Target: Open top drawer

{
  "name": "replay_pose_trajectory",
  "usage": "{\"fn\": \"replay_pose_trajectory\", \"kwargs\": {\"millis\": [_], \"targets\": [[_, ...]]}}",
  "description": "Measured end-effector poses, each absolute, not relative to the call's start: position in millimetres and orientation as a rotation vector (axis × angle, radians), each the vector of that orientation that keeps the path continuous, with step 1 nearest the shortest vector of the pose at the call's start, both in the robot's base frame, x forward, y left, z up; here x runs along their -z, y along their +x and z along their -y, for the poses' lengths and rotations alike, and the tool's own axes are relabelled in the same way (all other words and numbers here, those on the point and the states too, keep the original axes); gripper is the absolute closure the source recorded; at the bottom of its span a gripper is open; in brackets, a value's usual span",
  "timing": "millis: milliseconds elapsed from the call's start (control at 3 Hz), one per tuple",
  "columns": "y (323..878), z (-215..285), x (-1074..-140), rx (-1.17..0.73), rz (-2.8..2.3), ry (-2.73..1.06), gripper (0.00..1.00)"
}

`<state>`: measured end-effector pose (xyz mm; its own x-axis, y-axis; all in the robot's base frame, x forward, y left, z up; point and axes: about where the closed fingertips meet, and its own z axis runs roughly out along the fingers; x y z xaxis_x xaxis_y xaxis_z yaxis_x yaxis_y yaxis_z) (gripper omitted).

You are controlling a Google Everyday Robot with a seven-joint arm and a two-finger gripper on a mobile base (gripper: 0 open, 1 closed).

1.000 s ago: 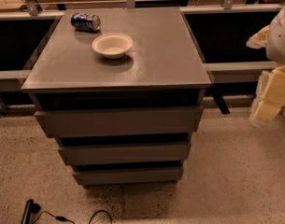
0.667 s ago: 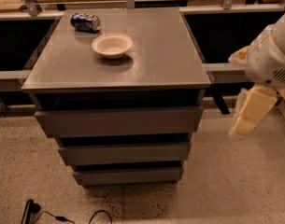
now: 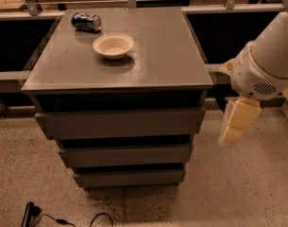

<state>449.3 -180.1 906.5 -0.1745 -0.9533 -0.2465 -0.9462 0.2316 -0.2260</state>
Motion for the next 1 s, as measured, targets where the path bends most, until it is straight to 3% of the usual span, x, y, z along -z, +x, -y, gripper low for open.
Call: {"fn": "replay_pose_trajectory", "kwargs": {"millis": [1000], "targets": [[488.1,172.4,-832.6,0.215,-2.173,-1.616,0.00]]}}
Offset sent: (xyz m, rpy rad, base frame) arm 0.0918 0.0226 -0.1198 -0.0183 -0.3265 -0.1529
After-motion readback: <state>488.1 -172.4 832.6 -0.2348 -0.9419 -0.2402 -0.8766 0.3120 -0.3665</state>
